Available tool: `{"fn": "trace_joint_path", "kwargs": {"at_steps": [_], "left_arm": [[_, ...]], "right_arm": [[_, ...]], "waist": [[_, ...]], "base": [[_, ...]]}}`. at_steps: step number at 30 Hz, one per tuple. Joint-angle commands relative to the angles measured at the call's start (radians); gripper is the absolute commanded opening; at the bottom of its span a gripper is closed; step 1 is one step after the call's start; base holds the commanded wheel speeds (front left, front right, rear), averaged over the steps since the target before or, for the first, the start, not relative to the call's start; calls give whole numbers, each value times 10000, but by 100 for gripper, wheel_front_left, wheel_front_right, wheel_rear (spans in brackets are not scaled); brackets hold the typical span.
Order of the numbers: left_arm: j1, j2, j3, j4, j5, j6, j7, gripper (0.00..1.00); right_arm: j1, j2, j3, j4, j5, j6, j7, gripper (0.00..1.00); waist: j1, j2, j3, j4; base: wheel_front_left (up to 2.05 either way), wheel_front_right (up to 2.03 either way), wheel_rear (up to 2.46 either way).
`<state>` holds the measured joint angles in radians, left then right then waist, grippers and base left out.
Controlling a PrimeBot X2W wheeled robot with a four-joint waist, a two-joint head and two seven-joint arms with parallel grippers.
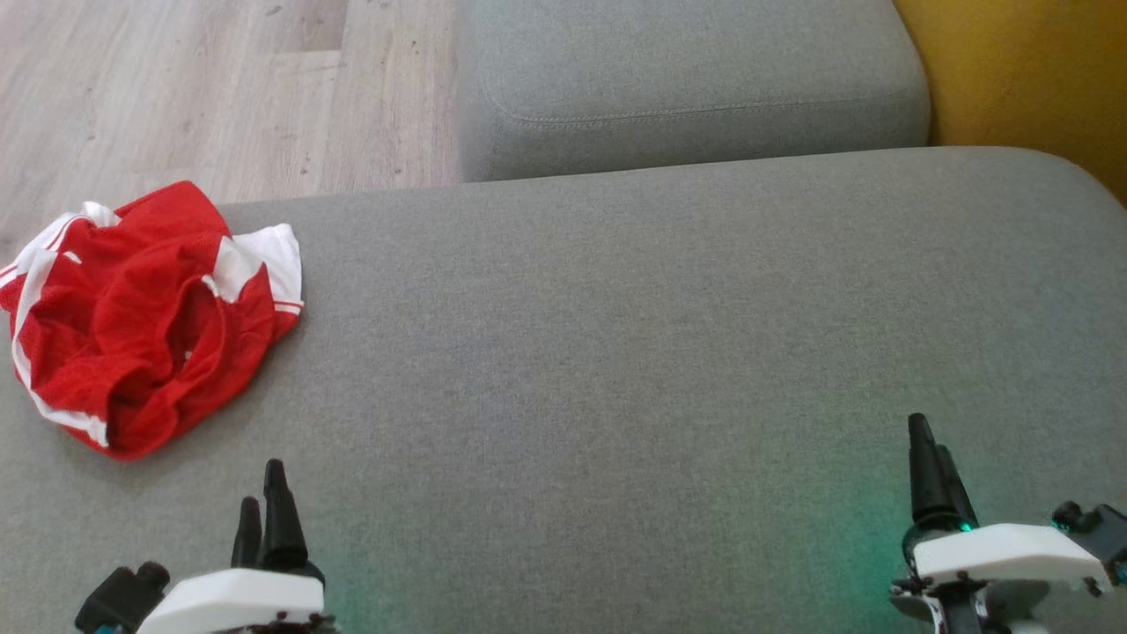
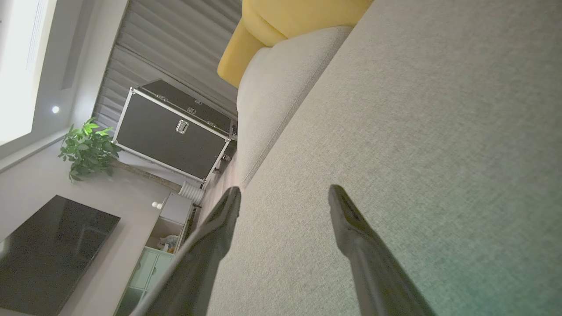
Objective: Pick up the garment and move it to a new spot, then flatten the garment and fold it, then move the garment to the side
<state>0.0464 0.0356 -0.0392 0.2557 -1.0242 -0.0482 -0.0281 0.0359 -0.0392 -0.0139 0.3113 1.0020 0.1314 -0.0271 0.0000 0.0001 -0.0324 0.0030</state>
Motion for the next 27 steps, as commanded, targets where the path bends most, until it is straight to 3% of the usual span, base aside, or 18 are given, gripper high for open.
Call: {"fn": "trace_joint_path", "kwargs": {"at_steps": [1,27], "left_arm": [[-256,87,23,-397,375,55,-122,100],[-145,124,-562,-1015,3896,503,-895,100]], "right_arm": [[-284,-52,152,-432,-378,-3,-147,100],[-221,-72,1076,-685,-3730,-5,-914,100]], "waist": [[0,-1,-9,2],[0,-1,-197,63]], "base": [[0,0,0],[0,0,0]]}}
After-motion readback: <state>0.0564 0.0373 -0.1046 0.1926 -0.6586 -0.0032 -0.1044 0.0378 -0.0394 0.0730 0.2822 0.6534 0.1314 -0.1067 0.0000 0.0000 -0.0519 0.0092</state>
